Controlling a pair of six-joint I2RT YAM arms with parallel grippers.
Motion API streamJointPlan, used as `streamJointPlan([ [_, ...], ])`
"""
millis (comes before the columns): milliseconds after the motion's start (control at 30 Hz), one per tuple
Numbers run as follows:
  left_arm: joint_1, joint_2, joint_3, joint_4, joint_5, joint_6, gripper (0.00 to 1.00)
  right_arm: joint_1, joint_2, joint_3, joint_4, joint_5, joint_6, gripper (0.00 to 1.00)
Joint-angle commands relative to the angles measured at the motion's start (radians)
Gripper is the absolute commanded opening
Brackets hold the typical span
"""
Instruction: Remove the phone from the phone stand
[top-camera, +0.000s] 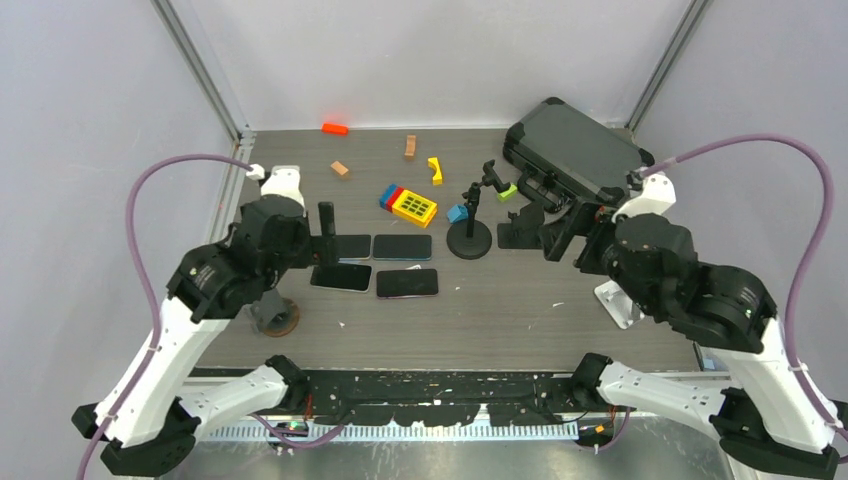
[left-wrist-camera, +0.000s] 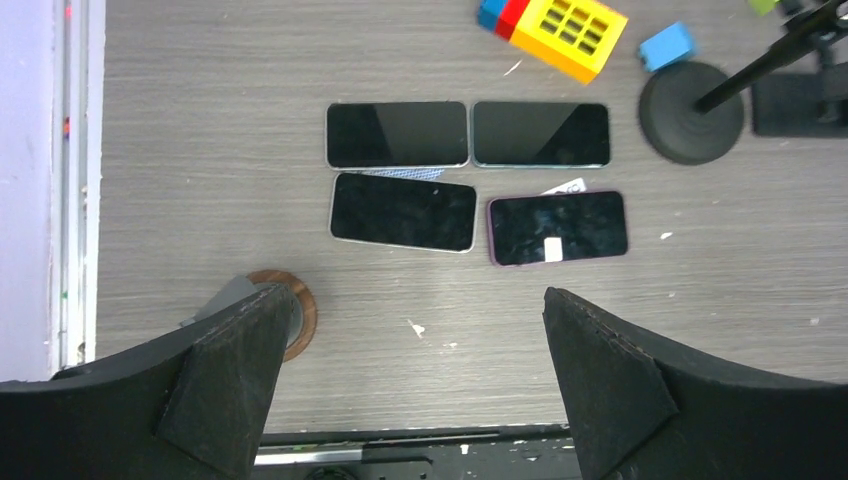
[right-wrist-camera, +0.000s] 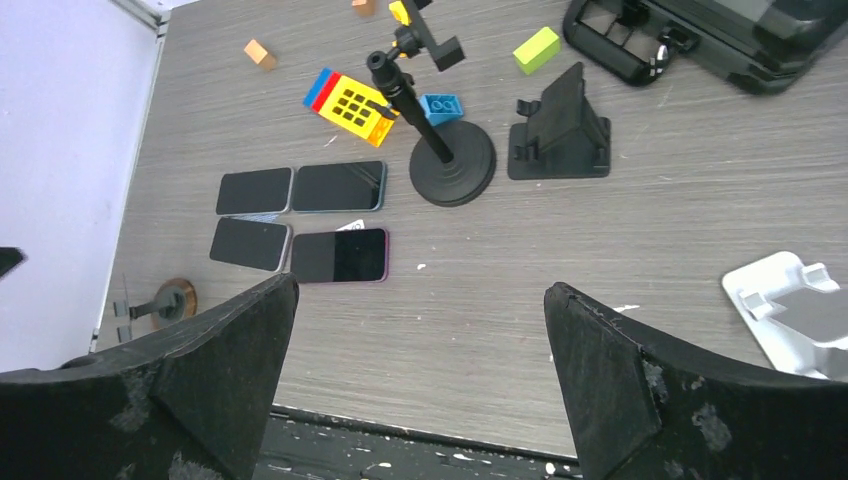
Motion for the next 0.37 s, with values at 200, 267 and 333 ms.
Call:
streamJointPlan([
  [200,0.003,-0.020,0.074,-0.048,0.048,-0.035,1.00,0.004,-0.092,-0.078,-0.024,0.097,-0.017,0.99],
  [267,0.003,-0.011,0.072,-0.053,0.054,-0.034,1.00,0.003,-0.103,-0.091,-0.024,0.110,-0.019,0.99],
  [333,0.002,-0.006,0.072,-0.051,0.058,-0.042,1.00,0.004,-0.112,-0.100,-0.023,0.120,-0.021,0.99],
])
